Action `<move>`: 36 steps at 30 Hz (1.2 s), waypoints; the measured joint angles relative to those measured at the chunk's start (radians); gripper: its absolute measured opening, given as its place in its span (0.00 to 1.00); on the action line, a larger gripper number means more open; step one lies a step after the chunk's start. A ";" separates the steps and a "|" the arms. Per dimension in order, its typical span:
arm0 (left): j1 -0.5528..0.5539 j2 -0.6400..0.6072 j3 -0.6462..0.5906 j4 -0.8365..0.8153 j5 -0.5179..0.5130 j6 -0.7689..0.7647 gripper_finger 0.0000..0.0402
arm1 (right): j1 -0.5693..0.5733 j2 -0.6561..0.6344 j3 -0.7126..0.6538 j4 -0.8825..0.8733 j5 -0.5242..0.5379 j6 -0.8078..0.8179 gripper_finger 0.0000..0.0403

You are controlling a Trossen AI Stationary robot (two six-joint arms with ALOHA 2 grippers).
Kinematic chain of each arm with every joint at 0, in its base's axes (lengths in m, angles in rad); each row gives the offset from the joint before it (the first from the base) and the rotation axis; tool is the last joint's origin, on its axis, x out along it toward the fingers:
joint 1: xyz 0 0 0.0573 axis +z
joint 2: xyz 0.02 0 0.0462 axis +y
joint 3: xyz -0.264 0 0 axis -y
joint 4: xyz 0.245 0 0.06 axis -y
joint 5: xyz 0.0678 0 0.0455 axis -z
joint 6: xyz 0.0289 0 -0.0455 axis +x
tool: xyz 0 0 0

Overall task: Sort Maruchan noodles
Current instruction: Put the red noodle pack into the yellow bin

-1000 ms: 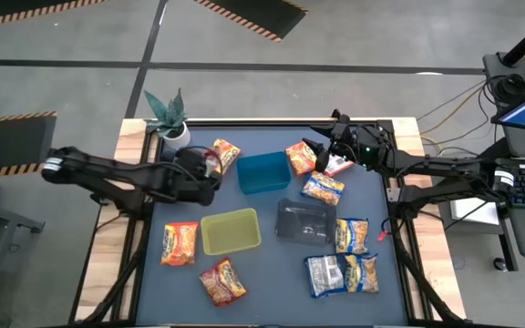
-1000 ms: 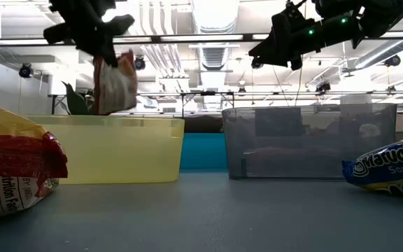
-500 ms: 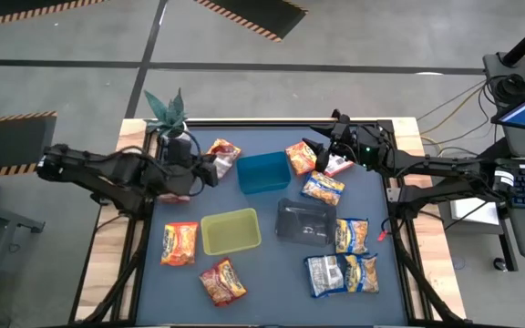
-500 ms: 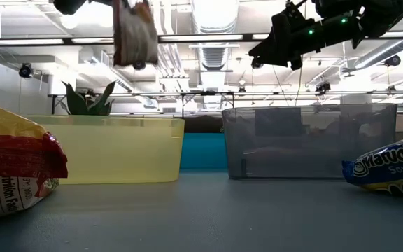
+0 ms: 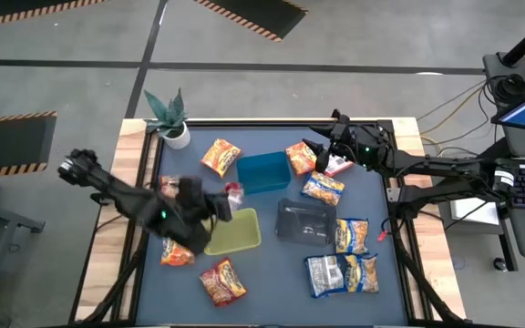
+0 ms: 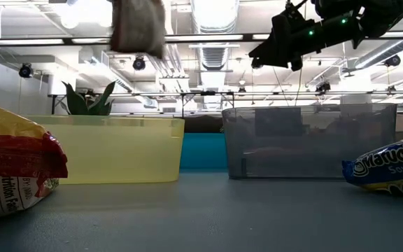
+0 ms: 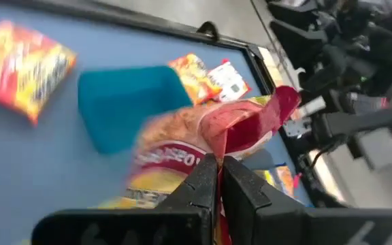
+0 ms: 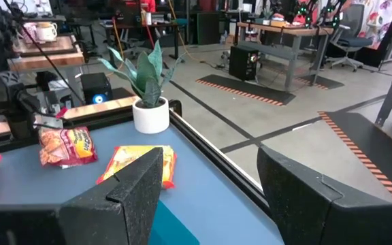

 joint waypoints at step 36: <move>-0.106 0.345 -0.004 -0.194 0.310 -0.478 0.00 | 0.000 0.000 0.000 -0.030 0.001 -0.009 0.56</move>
